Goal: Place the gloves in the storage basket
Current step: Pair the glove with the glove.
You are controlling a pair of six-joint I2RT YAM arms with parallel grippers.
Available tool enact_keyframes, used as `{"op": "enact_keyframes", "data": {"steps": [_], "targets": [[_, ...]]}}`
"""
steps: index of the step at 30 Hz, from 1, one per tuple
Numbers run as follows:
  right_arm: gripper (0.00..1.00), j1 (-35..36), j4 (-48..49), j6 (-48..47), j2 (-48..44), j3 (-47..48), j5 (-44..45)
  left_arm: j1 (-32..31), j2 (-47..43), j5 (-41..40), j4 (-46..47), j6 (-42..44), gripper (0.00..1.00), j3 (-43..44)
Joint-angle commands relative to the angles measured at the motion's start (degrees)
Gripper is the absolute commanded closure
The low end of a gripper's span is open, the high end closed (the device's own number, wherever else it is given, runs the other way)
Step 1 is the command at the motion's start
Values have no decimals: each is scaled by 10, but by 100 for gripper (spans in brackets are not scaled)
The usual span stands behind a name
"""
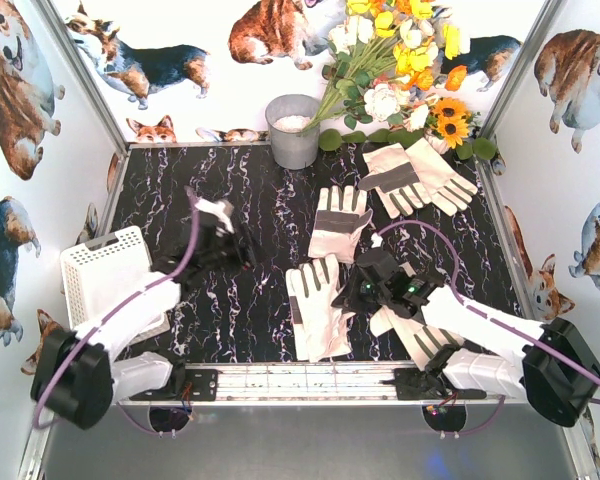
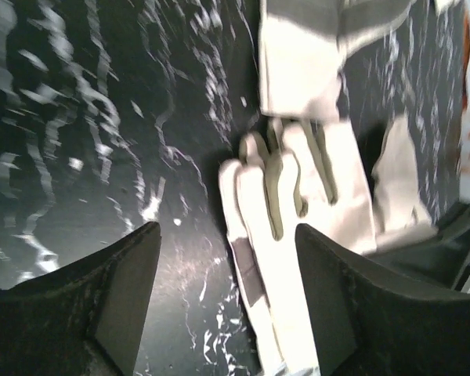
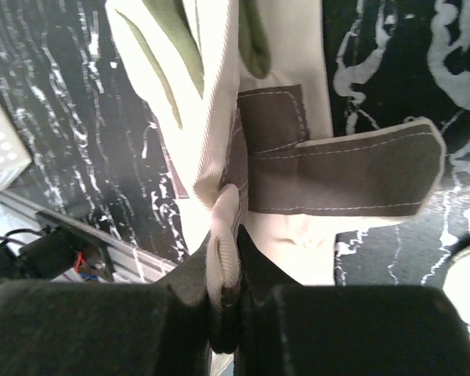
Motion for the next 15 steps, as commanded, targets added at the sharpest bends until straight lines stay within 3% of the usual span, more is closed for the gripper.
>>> {"op": "enact_keyframes", "data": {"steps": [1, 4, 12, 15], "targets": [[100, -5, -35, -17, 25, 38, 30, -79, 50, 20, 110, -51, 41, -26], [100, -7, -73, -13, 60, 60, 40, -119, 97, 1, 129, -67, 50, -23], [100, -9, -111, -8, 111, 91, 42, -152, 168, -12, 200, -112, 66, -37], [100, -10, -108, -6, 112, 90, 44, -165, 185, -14, 209, -122, 67, -39]]}}
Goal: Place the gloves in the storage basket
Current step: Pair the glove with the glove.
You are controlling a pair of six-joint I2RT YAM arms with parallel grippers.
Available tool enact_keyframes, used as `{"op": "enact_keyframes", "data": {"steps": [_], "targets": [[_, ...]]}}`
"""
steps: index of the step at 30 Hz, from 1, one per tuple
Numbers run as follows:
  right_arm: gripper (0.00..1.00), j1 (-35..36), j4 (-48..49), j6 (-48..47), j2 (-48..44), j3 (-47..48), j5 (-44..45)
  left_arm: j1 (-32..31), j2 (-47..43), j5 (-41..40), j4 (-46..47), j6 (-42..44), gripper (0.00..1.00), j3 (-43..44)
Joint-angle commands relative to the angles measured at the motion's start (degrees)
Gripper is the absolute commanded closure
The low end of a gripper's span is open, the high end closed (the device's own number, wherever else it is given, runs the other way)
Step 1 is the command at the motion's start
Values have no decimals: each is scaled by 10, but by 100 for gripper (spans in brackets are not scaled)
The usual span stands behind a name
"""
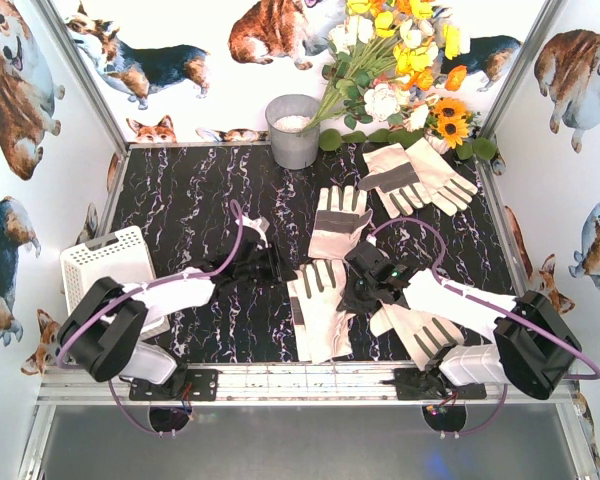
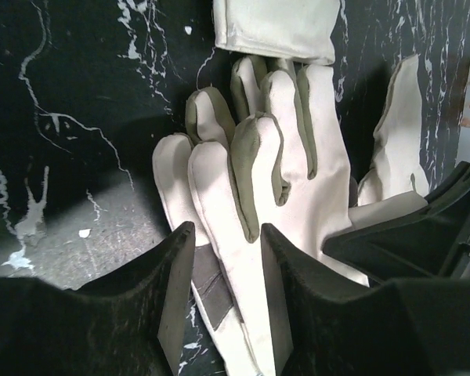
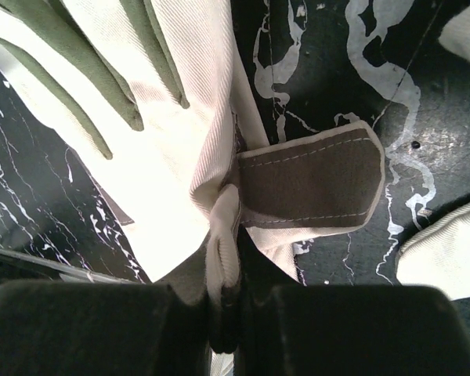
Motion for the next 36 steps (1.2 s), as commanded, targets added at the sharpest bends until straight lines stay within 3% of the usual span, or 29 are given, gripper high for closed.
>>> {"op": "enact_keyframes", "data": {"steps": [1, 6, 13, 21, 29, 36], "targets": [[100, -3, -6, 0, 1, 22, 18, -20, 25, -6, 51, -26, 66, -9], [100, -5, -5, 1, 3, 21, 15, -29, 55, 2, 91, -44, 67, -20], [100, -7, -2, 1, 4, 19, 11, -34, 88, 3, 106, -52, 77, -19], [100, -11, 9, 2, 1, 13, 4, -39, 109, 3, 121, -58, 76, -20], [100, -12, 15, 10, -20, 6, -2, -39, 116, -5, 111, -47, 100, -13], [100, -12, 3, 25, -61, 12, -13, -39, 50, -25, 53, -33, 100, 6]]}}
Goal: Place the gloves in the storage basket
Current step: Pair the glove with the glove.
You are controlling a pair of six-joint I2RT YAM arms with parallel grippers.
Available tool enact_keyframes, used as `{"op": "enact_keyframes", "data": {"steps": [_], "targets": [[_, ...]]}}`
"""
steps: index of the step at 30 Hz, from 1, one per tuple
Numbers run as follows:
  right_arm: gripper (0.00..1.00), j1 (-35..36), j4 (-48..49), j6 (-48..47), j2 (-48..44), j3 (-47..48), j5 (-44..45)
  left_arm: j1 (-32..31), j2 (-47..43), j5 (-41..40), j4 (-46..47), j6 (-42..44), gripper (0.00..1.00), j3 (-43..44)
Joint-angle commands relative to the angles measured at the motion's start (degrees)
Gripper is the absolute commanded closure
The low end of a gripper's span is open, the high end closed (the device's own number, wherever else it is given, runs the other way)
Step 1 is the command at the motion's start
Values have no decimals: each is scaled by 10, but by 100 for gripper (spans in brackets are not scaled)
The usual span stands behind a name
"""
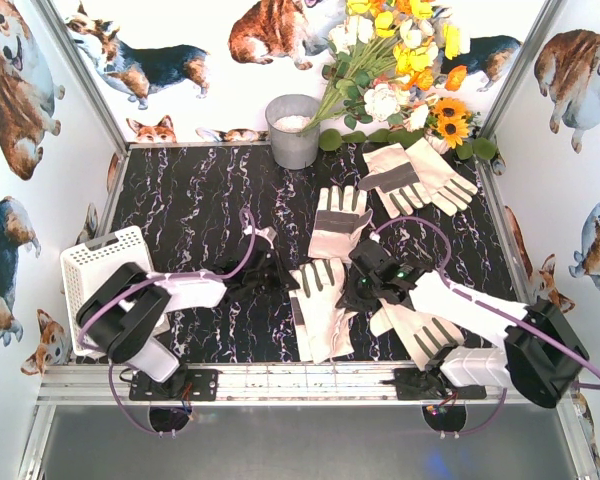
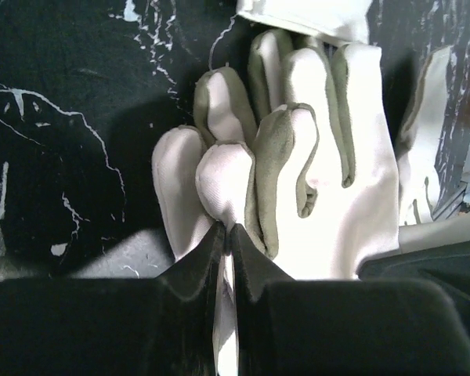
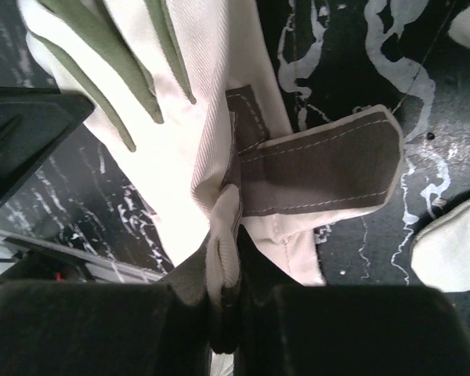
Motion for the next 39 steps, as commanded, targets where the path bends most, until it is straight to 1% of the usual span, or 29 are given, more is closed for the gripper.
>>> {"op": "enact_keyframes", "data": {"steps": [1, 4, 8, 13, 18, 29, 39], "targets": [[100, -4, 5, 20, -46, 12, -4, -5, -53, -20, -48, 23, 100, 29], [100, -4, 17, 27, -65, 7, -12, -5, -74, -26, -85, 37, 100, 43], [100, -4, 37, 38, -65, -8, -28, -5, -87, -44, -127, 53, 100, 56], [100, -4, 72, 44, -29, -25, -60, -5, -88, -68, -156, 63, 100, 61], [100, -4, 82, 38, 0, -20, -70, -5, -82, -78, -157, 58, 100, 57], [100, -5, 71, 36, 1, -23, -50, -5, -47, -71, -127, 64, 100, 65], [100, -13, 89, 31, 40, -21, -73, -5, -29, -78, -97, 57, 100, 49]]}}
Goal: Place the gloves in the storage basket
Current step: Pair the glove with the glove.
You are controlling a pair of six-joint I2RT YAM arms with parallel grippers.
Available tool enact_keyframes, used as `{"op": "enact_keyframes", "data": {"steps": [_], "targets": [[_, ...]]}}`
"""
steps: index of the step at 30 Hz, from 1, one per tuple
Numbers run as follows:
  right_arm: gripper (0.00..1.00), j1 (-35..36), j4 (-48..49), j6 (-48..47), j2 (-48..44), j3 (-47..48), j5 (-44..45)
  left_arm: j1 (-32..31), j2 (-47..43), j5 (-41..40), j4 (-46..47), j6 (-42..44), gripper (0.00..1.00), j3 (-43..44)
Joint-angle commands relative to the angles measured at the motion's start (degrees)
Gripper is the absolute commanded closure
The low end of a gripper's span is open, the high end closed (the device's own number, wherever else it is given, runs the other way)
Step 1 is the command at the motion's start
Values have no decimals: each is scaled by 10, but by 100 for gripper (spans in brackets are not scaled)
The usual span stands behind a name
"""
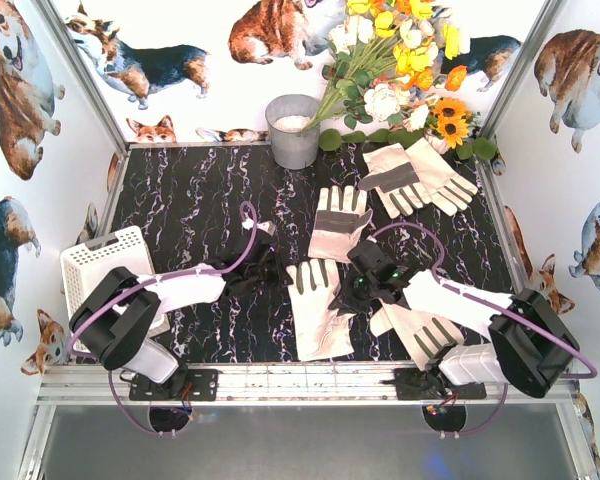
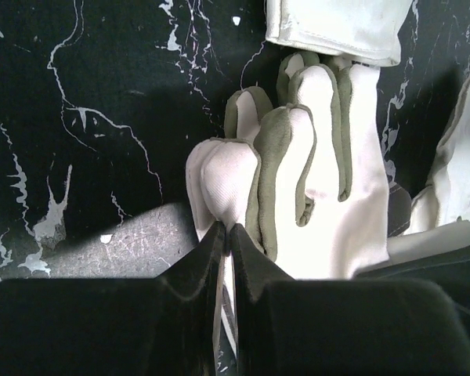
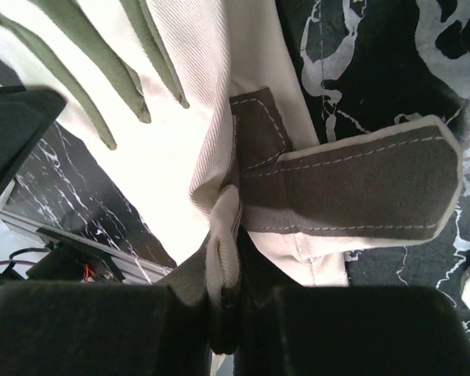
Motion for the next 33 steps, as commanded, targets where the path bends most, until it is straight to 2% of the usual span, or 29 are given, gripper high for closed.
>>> {"op": "enact_keyframes", "data": {"steps": [1, 15, 19, 23, 26, 29, 33], "targets": [[100, -7, 23, -6, 18, -1, -16, -3, 10, -11, 32, 4, 100, -1], [100, -26, 41, -1, 54, -10, -28, -2, 25, -19, 37, 4, 100, -26], [100, -29, 47, -2, 62, -10, -31, -6, 8, -16, 41, 20, 84, -23], [91, -33, 53, -9, 69, -5, -28, -8, -24, -33, 5, 42, 67, -6], [88, -34, 59, -10, 79, -3, -32, -18, -64, -63, 3, 49, 57, -11], [86, -35, 66, -8, 83, -5, -37, -26, -91, -48, 35, 42, 56, -28], [82, -36, 67, -16, 84, 0, -39, -35, -62, 24, 74, 41, 62, -34]]}}
